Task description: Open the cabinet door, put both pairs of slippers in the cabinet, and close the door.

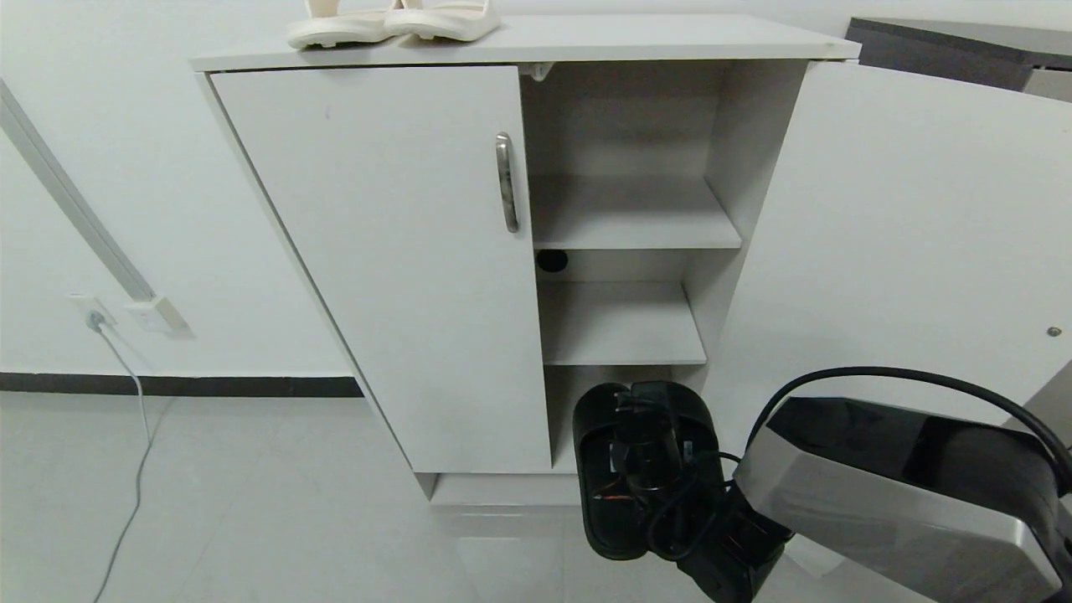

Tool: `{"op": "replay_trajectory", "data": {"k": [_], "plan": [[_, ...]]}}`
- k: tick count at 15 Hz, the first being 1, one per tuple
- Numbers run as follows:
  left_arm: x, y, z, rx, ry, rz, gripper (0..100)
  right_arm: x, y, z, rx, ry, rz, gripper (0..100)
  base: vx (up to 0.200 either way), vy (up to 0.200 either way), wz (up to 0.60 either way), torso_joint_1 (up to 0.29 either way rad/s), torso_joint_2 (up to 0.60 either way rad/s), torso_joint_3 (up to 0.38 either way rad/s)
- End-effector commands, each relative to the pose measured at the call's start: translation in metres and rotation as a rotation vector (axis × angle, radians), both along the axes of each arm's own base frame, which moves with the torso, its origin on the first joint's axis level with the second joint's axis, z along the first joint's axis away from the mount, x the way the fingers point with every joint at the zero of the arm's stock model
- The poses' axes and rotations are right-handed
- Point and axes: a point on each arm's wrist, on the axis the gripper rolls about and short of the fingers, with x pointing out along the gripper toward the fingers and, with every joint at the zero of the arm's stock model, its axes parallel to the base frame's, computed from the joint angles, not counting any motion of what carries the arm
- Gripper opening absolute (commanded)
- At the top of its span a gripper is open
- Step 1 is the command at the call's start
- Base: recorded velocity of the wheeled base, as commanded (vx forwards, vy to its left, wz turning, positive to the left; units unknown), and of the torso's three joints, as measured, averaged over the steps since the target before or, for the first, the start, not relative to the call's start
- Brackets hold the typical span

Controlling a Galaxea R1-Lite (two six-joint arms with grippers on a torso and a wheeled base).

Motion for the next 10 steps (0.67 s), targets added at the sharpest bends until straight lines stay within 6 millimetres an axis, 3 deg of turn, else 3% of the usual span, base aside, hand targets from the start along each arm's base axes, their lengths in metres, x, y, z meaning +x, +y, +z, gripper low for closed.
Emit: {"op": "replay_trajectory", "data": {"k": [1, 4, 10], "plan": [[0.0000, 0.0000, 0.0000, 0.000, 0.000, 0.001, 0, -0.0026, 0.0019, -0.0009, -0.013, -0.042, 0.018, 0, 0.000, 0.000, 0.00, 0.002, 0.00, -0.051], [0.0000, 0.0000, 0.0000, 0.000, 0.000, 0.002, 0, -0.0009, 0.0008, -0.0066, -0.057, -0.181, 0.032, 0, 0.000, 0.000, 0.00, 0.000, 0.00, 0.000], [0.0000, 0.0000, 0.0000, 0.000, 0.000, -0.001, 0, 0.0029, -0.0010, -0.0067, -0.053, -0.205, 0.023, 0, 0.000, 0.000, 0.00, 0.000, 0.00, 0.000]]}}
